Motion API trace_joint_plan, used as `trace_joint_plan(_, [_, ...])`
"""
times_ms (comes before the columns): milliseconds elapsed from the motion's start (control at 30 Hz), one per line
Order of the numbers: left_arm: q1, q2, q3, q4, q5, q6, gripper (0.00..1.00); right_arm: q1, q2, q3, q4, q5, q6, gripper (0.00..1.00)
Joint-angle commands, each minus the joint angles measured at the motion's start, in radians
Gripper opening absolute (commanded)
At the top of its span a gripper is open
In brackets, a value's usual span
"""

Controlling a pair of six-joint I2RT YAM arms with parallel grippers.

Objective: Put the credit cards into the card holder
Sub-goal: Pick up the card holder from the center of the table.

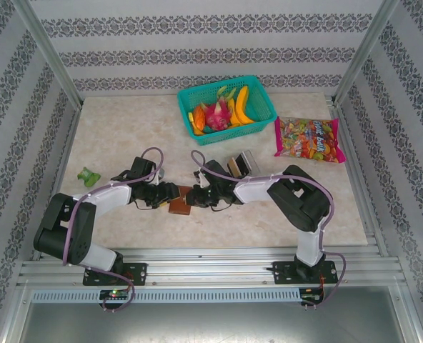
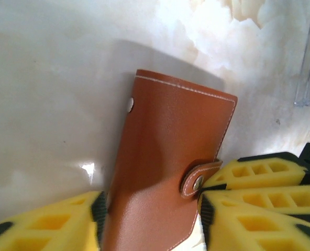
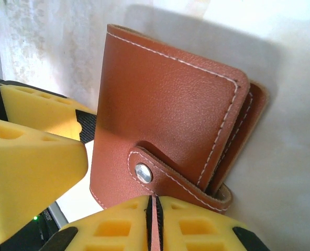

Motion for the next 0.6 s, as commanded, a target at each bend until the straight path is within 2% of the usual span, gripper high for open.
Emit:
trace_joint_plan(0, [0.004,0.012,-0.014,0.035,0.048,0.017,0.43,-0.023,0.012,-0.046,-0.058,0.029,-0.001,0.15])
trace_joint_plan(67, [0.002,0.018,-0.01,0.046,0.076,0.024,0.35,-0.022,0.017,-0.044,-0.058,0.027,-0.004,0.15])
trace_joint_plan(133, [0.0,0.02,-0.005,0.051,0.092,0.031,0.34,-0.02,0.022,-0.034,-0.07,0.03,-0.012,0.15])
trace_joint_plan(300, [-0.001,0.034,0.015,0.013,0.077,0.057,0.4,-0.021,0.024,-0.01,-0.124,0.048,-0.042,0.16])
trace_joint_plan(333, [-0.001,0.033,0.023,-0.019,0.044,0.07,0.45,-0.022,0.022,-0.009,-0.13,0.048,-0.046,0.16])
trace_joint_plan(400, [-0.001,0.039,0.036,-0.066,-0.023,0.085,0.47,-0.021,0.019,-0.005,-0.136,0.053,-0.053,0.16])
trace_joint_plan(567, [-0.016,0.073,0.033,-0.001,0.045,0.095,0.46,-0.021,0.027,-0.003,-0.14,0.056,-0.05,0.16])
